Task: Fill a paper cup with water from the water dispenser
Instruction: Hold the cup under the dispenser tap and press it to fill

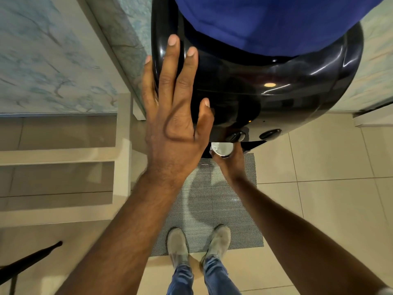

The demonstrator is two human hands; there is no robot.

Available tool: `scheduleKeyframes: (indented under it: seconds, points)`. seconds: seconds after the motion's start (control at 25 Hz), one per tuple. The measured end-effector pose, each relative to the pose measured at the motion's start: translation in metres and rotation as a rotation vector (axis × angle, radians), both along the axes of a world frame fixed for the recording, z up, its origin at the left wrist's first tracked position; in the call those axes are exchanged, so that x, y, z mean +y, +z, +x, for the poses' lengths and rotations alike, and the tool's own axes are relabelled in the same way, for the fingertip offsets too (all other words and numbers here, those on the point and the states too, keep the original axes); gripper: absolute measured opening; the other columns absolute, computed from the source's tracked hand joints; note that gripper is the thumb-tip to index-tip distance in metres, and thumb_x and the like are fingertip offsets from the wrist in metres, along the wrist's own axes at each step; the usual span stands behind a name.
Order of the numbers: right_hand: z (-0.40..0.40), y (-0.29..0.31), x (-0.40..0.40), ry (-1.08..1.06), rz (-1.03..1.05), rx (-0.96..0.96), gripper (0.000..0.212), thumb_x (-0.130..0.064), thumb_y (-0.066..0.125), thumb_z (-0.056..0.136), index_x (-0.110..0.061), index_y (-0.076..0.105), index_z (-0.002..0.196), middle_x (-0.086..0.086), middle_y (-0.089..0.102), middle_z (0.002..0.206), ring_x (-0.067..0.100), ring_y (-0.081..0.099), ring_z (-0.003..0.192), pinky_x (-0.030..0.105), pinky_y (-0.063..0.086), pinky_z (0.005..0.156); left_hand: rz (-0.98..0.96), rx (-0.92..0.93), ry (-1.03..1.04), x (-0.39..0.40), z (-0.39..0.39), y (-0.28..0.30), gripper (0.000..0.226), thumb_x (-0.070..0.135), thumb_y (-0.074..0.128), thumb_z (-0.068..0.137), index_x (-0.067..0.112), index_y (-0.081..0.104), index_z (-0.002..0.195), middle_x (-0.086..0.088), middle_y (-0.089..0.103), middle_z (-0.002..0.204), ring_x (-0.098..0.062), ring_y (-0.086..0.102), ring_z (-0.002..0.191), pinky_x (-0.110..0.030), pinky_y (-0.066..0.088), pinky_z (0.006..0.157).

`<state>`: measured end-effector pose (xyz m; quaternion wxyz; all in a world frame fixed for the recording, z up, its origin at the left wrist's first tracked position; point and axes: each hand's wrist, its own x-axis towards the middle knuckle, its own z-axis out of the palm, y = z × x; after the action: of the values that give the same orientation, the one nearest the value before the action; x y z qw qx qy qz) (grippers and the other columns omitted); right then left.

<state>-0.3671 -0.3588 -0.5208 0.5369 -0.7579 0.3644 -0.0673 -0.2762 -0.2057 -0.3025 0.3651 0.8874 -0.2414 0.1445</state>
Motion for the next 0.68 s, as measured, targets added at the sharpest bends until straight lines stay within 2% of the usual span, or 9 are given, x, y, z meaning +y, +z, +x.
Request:
scheduleKeyframes:
  seconds: [0.08, 0.16, 0.28, 0.36, 0.44, 0.52, 0.6, 0.68]
  points:
    - [-0.002, 0.007, -0.001, 0.011, -0.006, -0.007, 0.062, -0.015, 0.088, 0.079, -0.019, 0.055, 0.131, 0.001, 0.068, 0.118, 0.006, 0.066, 0.1, 0.009, 0.049, 0.073, 0.025, 0.017, 0.019, -0.001, -0.001, 0.002, 0.066, 0.021, 0.053, 0.1, 0.006, 0.031, 0.16, -0.018, 0.02, 0.171, -0.037, 0.017, 0.159, -0.041, 0.002, 0.133]
    - [-0.008, 0.014, -0.002, 0.018, 0.005, -0.017, 0.062, -0.012, 0.087, 0.08, -0.019, 0.055, 0.133, 0.0, 0.067, 0.119, -0.004, 0.063, 0.098, 0.008, 0.048, 0.073, 0.044, 0.017, 0.027, -0.002, -0.002, 0.003, 0.067, 0.02, 0.053, 0.099, 0.007, 0.031, 0.16, -0.017, 0.02, 0.171, -0.036, 0.017, 0.159, -0.046, 0.005, 0.133]
    - [-0.022, 0.024, -0.001, 0.017, 0.001, -0.012, 0.063, -0.02, 0.089, 0.078, -0.024, 0.055, 0.131, -0.001, 0.065, 0.125, 0.001, 0.064, 0.106, 0.009, 0.05, 0.076, 0.054, 0.028, 0.043, -0.003, -0.003, 0.005, 0.068, 0.02, 0.053, 0.098, 0.008, 0.032, 0.161, -0.015, 0.02, 0.171, -0.035, 0.017, 0.159, -0.045, 0.006, 0.133]
    - [-0.035, 0.038, 0.001, 0.03, -0.022, -0.023, 0.063, -0.018, 0.09, 0.078, -0.022, 0.055, 0.13, -0.002, 0.062, 0.124, -0.003, 0.061, 0.106, 0.009, 0.05, 0.076, 0.066, 0.029, 0.054, -0.003, -0.005, 0.007, 0.067, 0.02, 0.052, 0.097, 0.009, 0.032, 0.16, -0.014, 0.02, 0.171, -0.035, 0.018, 0.159, -0.045, 0.008, 0.133]
    - [-0.05, 0.052, 0.002, 0.059, -0.018, -0.037, 0.063, -0.013, 0.09, 0.078, -0.023, 0.053, 0.128, -0.002, 0.059, 0.121, -0.005, 0.06, 0.103, 0.008, 0.049, 0.076, 0.089, 0.048, 0.071, -0.003, -0.007, 0.011, 0.067, 0.023, 0.051, 0.099, 0.01, 0.031, 0.161, -0.011, 0.019, 0.172, -0.034, 0.017, 0.16, -0.036, 0.004, 0.133]
    - [-0.066, 0.067, 0.005, 0.1, -0.013, -0.023, 0.066, -0.016, 0.09, 0.078, -0.028, 0.05, 0.129, -0.005, 0.055, 0.123, 0.003, 0.059, 0.108, 0.013, 0.053, 0.08, 0.113, 0.092, 0.085, -0.003, -0.011, 0.016, 0.067, 0.025, 0.049, 0.1, 0.015, 0.028, 0.163, -0.005, 0.015, 0.174, -0.032, 0.015, 0.16, -0.025, 0.0, 0.131]
    - [-0.079, 0.085, 0.008, 0.121, -0.01, -0.004, 0.071, -0.019, 0.092, 0.076, -0.028, 0.05, 0.133, -0.007, 0.053, 0.128, 0.008, 0.057, 0.115, 0.019, 0.055, 0.088, 0.119, 0.158, 0.09, -0.003, -0.017, 0.022, 0.068, 0.027, 0.05, 0.101, 0.022, 0.025, 0.164, 0.003, 0.012, 0.175, -0.031, 0.012, 0.16, -0.029, 0.009, 0.131]
    - [-0.087, 0.106, 0.011, 0.124, 0.0, -0.01, 0.076, -0.015, 0.093, 0.074, -0.024, 0.05, 0.137, -0.005, 0.053, 0.13, 0.009, 0.056, 0.118, 0.016, 0.053, 0.091, 0.11, 0.251, 0.09, -0.003, -0.022, 0.035, 0.068, 0.028, 0.052, 0.102, 0.028, 0.024, 0.164, 0.01, 0.008, 0.174, -0.03, 0.01, 0.159, -0.042, 0.027, 0.128]
